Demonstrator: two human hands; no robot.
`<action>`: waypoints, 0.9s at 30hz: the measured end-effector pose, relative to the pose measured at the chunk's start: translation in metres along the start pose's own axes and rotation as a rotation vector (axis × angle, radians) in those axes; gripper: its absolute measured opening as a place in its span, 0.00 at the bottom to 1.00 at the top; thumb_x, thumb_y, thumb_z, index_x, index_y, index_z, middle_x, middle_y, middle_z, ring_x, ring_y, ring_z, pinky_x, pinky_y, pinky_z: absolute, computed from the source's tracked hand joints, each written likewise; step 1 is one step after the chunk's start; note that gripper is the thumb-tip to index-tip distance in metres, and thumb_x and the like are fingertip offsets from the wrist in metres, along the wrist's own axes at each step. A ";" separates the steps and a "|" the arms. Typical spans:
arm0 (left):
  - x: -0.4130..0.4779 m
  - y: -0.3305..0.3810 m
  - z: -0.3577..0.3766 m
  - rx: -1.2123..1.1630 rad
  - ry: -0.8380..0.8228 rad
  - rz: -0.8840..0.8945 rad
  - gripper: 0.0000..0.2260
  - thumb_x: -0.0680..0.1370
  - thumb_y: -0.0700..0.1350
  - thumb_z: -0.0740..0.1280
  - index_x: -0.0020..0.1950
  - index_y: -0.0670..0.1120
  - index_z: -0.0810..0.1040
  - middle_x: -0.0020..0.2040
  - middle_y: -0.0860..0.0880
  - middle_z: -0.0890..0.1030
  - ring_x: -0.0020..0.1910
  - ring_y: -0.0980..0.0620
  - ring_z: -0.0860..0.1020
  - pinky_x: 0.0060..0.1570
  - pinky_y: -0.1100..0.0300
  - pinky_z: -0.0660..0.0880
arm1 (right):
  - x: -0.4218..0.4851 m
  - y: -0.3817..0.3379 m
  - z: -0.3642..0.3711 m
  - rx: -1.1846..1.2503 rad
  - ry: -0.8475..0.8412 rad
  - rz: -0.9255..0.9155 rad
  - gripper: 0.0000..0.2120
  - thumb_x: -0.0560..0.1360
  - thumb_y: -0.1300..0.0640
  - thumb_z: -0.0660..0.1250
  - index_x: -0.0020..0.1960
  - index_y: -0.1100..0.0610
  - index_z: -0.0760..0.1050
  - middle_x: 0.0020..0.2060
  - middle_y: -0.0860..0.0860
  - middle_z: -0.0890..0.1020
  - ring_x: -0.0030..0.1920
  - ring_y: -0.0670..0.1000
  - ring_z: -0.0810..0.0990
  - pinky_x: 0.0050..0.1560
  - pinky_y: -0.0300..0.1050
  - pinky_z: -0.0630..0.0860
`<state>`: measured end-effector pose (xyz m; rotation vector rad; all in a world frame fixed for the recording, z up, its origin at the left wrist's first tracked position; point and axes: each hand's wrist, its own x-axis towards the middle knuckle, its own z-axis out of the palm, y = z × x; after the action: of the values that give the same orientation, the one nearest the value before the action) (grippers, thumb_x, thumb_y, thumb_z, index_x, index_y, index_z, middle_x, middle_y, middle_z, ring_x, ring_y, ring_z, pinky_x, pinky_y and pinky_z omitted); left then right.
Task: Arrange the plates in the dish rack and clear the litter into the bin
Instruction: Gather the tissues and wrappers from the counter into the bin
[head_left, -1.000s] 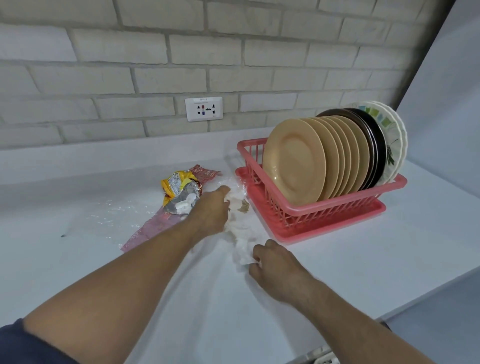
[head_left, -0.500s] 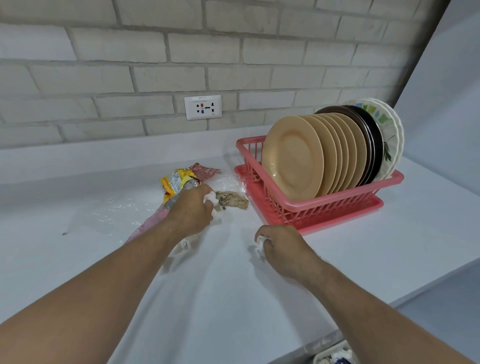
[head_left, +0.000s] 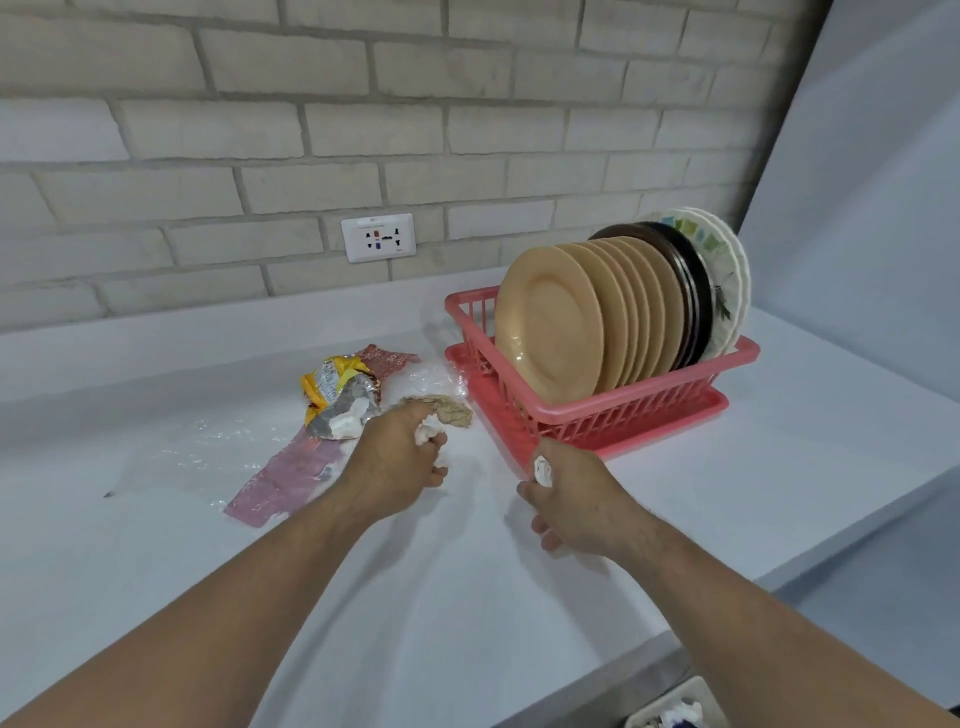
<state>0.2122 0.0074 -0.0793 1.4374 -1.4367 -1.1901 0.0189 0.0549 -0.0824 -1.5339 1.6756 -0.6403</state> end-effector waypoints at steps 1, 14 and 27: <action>-0.004 0.004 0.007 -0.005 -0.001 0.013 0.11 0.78 0.30 0.60 0.51 0.44 0.76 0.42 0.45 0.76 0.33 0.48 0.76 0.33 0.57 0.79 | -0.003 0.006 -0.009 -0.015 -0.008 -0.021 0.03 0.79 0.58 0.63 0.46 0.55 0.70 0.42 0.54 0.78 0.33 0.53 0.80 0.31 0.46 0.81; -0.061 0.082 0.164 0.395 0.106 0.290 0.23 0.81 0.55 0.57 0.36 0.38 0.72 0.31 0.48 0.72 0.30 0.53 0.71 0.29 0.66 0.69 | -0.050 0.063 -0.160 -0.190 0.127 -0.241 0.13 0.76 0.56 0.55 0.34 0.58 0.66 0.34 0.51 0.74 0.35 0.49 0.70 0.37 0.47 0.70; -0.094 0.102 0.216 0.439 0.159 0.281 0.19 0.80 0.55 0.60 0.33 0.45 0.68 0.30 0.51 0.71 0.31 0.53 0.73 0.31 0.60 0.68 | -0.093 0.101 -0.206 -0.182 0.082 -0.166 0.09 0.77 0.56 0.58 0.50 0.57 0.76 0.45 0.47 0.77 0.43 0.44 0.75 0.39 0.38 0.71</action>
<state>-0.0164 0.1141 -0.0313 1.5100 -1.7871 -0.5937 -0.2078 0.1352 -0.0235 -1.8128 1.7183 -0.6593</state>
